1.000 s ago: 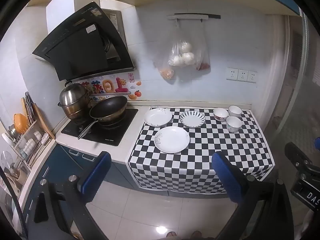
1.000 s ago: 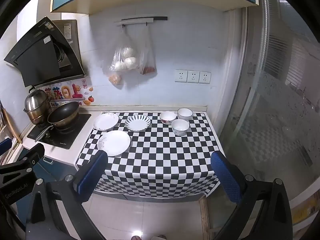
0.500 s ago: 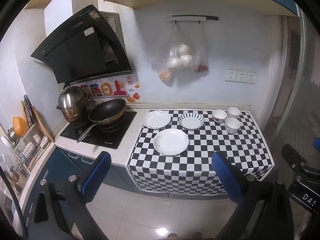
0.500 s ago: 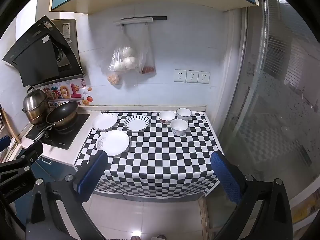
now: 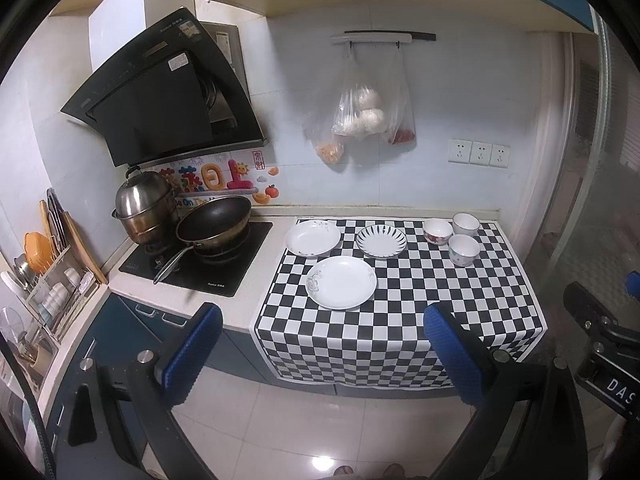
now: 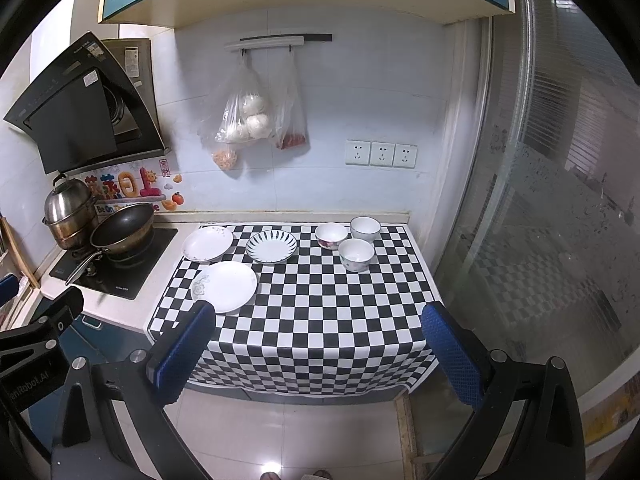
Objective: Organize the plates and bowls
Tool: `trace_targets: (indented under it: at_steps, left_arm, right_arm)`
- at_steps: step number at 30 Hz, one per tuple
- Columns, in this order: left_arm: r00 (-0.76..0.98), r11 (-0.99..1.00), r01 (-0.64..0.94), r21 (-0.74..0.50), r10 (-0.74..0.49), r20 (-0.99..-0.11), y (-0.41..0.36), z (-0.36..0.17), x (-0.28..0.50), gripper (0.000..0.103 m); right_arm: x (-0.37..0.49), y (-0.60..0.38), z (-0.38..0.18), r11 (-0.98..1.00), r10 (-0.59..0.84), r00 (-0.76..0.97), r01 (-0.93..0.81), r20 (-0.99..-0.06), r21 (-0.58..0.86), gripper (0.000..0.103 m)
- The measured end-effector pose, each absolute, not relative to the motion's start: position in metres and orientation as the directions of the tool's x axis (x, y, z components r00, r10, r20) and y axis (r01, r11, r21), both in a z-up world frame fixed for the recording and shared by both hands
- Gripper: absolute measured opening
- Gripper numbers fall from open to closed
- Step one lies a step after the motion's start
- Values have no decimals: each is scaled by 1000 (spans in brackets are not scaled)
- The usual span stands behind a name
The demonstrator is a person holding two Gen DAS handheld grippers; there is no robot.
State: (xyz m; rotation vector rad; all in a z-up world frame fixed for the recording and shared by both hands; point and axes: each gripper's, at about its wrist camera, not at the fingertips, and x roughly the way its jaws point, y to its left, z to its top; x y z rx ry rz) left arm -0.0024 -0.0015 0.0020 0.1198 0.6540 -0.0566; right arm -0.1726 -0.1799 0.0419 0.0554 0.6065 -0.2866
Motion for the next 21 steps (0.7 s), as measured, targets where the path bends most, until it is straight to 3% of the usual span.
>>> trace_targets:
  at_steps: [21]
  left_arm:
    - [801,991,90,94,-16,-599,-4,6,-2,103]
  right_arm:
    - [-174,-181,48,954,-261,783,297,-564,-28,103]
